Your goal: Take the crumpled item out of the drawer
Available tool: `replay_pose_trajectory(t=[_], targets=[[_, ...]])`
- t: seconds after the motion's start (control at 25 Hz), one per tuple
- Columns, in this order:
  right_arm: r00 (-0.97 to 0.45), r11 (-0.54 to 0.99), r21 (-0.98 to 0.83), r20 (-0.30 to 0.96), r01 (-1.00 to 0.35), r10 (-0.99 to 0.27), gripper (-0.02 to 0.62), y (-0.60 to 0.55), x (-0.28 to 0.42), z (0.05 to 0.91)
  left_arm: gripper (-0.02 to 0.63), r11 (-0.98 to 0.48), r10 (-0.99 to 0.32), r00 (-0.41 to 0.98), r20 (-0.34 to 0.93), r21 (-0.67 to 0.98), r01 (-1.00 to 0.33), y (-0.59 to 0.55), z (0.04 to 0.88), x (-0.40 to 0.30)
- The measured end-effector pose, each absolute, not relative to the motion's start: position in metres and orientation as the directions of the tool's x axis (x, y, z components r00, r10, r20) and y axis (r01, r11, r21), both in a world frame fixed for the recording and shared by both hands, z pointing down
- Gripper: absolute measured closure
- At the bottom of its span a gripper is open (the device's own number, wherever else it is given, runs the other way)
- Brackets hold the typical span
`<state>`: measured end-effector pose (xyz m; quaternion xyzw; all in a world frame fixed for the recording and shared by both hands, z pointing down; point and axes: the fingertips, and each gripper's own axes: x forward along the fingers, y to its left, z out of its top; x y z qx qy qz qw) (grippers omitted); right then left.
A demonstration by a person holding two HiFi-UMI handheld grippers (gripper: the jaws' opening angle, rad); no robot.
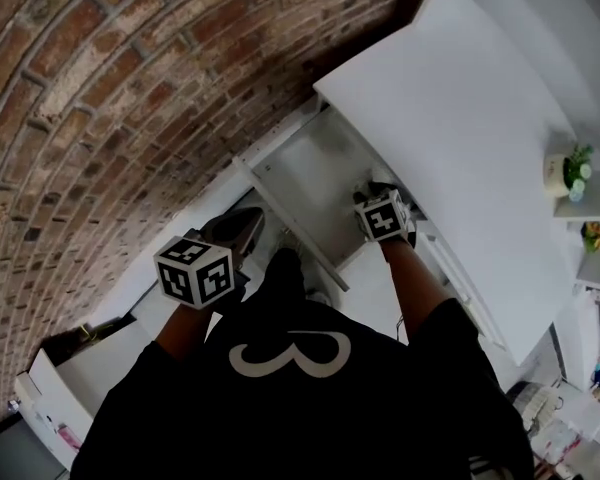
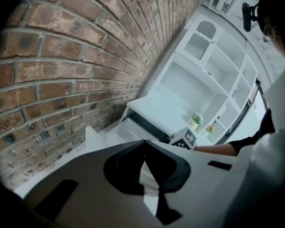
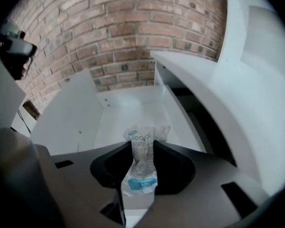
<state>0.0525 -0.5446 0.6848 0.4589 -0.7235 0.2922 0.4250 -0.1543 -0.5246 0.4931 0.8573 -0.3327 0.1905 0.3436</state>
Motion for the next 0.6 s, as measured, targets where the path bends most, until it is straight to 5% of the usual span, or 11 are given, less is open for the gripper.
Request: replay_pose_trajectory(t=[0.6], targets=[[-0.535, 0.473, -0.253, 0.462, -0.844, -0.707, 0.46, -0.483, 0.02, 0.477, 0.604, -0.633, -0.474, 0.77, 0.426, 0.443, -0.635, -0.447, 0.42, -0.116]])
